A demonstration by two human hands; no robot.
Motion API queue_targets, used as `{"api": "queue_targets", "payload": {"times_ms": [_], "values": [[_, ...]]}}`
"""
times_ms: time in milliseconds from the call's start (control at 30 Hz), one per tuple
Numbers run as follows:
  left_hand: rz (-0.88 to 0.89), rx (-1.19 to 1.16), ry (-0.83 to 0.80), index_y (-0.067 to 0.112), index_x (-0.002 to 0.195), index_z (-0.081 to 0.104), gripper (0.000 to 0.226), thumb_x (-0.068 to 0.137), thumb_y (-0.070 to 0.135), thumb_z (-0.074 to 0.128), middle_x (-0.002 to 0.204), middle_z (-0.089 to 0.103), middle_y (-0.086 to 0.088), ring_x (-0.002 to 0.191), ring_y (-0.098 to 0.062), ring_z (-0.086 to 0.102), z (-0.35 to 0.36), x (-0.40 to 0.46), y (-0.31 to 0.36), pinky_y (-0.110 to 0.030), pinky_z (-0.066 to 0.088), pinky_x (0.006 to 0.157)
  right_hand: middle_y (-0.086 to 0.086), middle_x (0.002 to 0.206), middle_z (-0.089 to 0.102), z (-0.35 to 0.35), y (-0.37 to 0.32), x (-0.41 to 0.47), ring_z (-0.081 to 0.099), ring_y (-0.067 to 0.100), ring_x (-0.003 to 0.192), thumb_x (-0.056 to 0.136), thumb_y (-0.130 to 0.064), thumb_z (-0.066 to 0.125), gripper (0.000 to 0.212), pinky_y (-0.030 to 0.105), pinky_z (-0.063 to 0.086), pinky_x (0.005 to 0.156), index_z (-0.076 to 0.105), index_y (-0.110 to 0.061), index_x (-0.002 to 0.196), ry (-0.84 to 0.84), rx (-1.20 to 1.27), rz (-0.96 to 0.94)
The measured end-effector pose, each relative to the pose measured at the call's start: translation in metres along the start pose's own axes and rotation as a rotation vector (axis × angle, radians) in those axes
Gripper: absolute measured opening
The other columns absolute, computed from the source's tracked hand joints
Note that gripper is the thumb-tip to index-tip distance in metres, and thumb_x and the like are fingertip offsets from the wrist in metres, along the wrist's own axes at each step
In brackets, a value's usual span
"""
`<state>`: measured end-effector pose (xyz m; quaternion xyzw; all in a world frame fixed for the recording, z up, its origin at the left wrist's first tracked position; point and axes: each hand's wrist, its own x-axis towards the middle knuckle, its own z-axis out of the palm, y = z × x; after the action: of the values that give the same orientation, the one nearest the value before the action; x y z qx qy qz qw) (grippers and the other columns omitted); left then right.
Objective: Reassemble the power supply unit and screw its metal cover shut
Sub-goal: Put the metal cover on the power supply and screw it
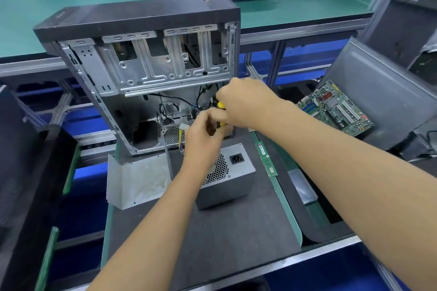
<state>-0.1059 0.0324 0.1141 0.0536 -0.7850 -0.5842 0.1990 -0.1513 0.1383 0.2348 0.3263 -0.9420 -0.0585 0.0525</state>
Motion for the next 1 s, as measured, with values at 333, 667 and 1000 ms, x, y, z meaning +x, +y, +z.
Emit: {"api": "queue_targets", "payload": {"times_ms": [333, 667, 1000], "values": [[-0.060, -0.017, -0.250, 0.024, 0.101, 0.061, 0.019, 0.084, 0.028, 0.067, 0.078, 0.059, 0.015, 0.071, -0.005, 0.052, -0.015, 0.005, 0.002, -0.030, 0.043, 0.069, 0.004, 0.108, 0.053, 0.005, -0.002, 0.006, 0.055, 0.029, 0.106, 0.096, -0.027, 0.056, 0.020, 0.037, 0.046, 0.077, 0.059, -0.024, 0.116, -0.129, 0.175, -0.099], [0.067, 0.067, -0.084, 0.032, 0.085, 0.060, 0.024, 0.089, 0.009, 0.064, 0.076, 0.061, 0.010, 0.069, -0.011, 0.051, -0.012, -0.003, 0.001, -0.026, 0.043, 0.066, 0.002, 0.098, 0.047, 0.000, -0.008, 0.003, 0.050, 0.027, 0.088, 0.094, -0.033, 0.061, 0.024, 0.040, 0.044, 0.069, 0.052, -0.021, 0.113, -0.105, 0.236, -0.078], [-0.030, -0.020, 0.019, 0.036, 0.087, 0.066, 0.030, 0.071, 0.019, 0.085, 0.070, 0.055, 0.015, 0.066, -0.008, 0.050, -0.005, -0.004, -0.003, -0.027, 0.046, 0.065, 0.000, 0.070, 0.026, 0.005, -0.008, 0.003, 0.040, 0.027, 0.073, 0.102, -0.032, 0.049, 0.020, 0.030, 0.032, 0.056, 0.051, -0.012, 0.095, -0.042, 0.043, -0.024]]}}
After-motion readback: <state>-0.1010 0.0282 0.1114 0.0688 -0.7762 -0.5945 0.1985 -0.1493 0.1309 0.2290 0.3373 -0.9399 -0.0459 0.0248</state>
